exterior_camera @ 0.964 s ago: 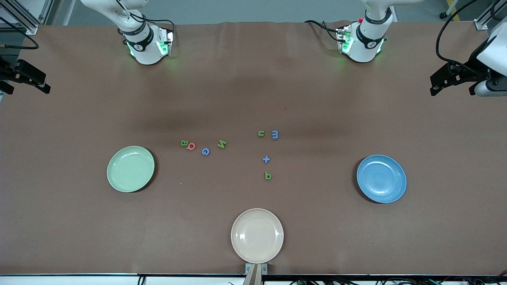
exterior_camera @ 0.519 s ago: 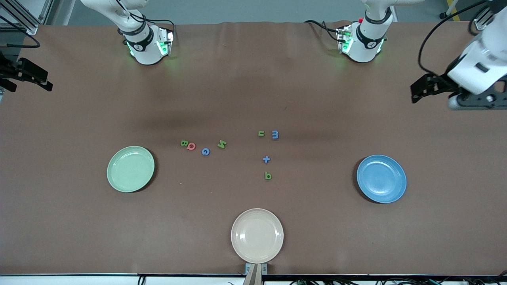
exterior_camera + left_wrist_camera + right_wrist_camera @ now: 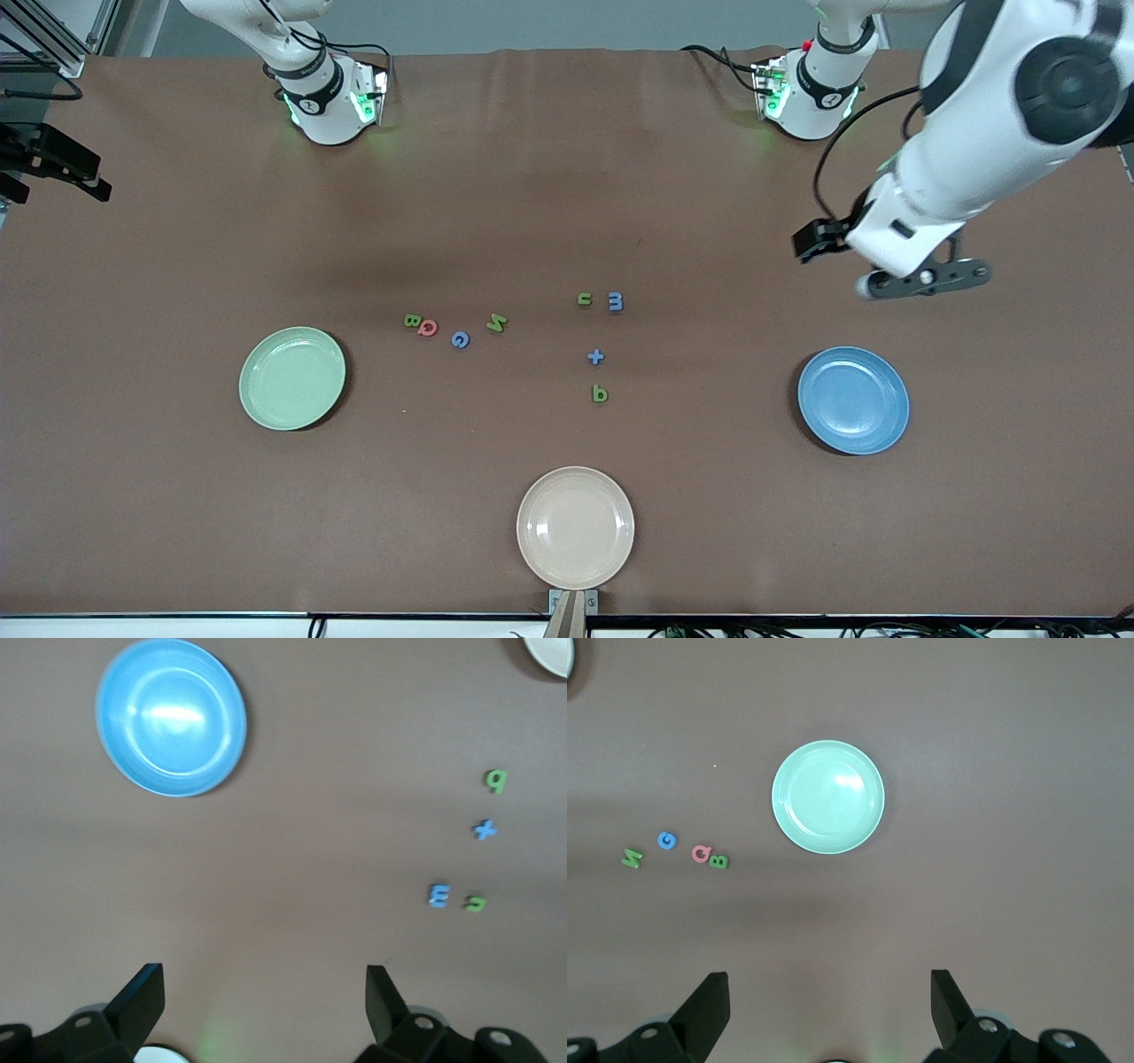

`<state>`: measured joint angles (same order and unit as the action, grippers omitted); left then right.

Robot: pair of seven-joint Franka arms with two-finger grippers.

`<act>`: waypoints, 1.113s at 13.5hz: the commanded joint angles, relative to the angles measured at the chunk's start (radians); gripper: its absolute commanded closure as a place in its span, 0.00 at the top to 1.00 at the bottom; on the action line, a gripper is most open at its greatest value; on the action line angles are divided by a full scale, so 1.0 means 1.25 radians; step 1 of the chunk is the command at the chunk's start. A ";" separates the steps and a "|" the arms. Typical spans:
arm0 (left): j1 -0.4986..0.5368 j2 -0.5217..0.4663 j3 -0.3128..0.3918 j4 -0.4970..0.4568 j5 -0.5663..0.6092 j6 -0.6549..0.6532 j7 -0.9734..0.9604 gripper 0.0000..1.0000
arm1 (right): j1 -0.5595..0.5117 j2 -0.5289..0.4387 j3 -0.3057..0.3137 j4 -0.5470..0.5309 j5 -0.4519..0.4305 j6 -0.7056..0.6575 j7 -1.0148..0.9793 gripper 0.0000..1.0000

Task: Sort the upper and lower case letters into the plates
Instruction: 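Move both grippers from rest toward the foam letters, then grasp the blue e with the left gripper while the right gripper grasps M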

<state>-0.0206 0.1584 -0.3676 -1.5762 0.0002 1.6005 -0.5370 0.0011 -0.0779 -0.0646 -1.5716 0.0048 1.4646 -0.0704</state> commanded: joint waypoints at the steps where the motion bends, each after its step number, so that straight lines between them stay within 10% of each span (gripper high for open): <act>1: -0.057 0.045 -0.016 -0.026 -0.011 0.069 -0.154 1.00 | -0.017 0.102 0.005 0.014 -0.004 0.037 -0.012 1.00; 6: -0.194 0.186 -0.015 -0.031 0.001 0.218 -0.441 1.00 | 0.025 0.199 0.009 -0.005 0.013 0.133 0.094 1.00; 15: -0.300 0.346 -0.015 -0.105 0.135 0.456 -0.557 0.87 | 0.392 0.310 0.009 -0.139 0.042 0.455 0.740 1.00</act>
<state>-0.3821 0.5739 -0.3893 -1.6862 0.1324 2.1177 -1.2043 0.4432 0.2840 -0.0420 -1.7057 0.0529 1.9552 0.7714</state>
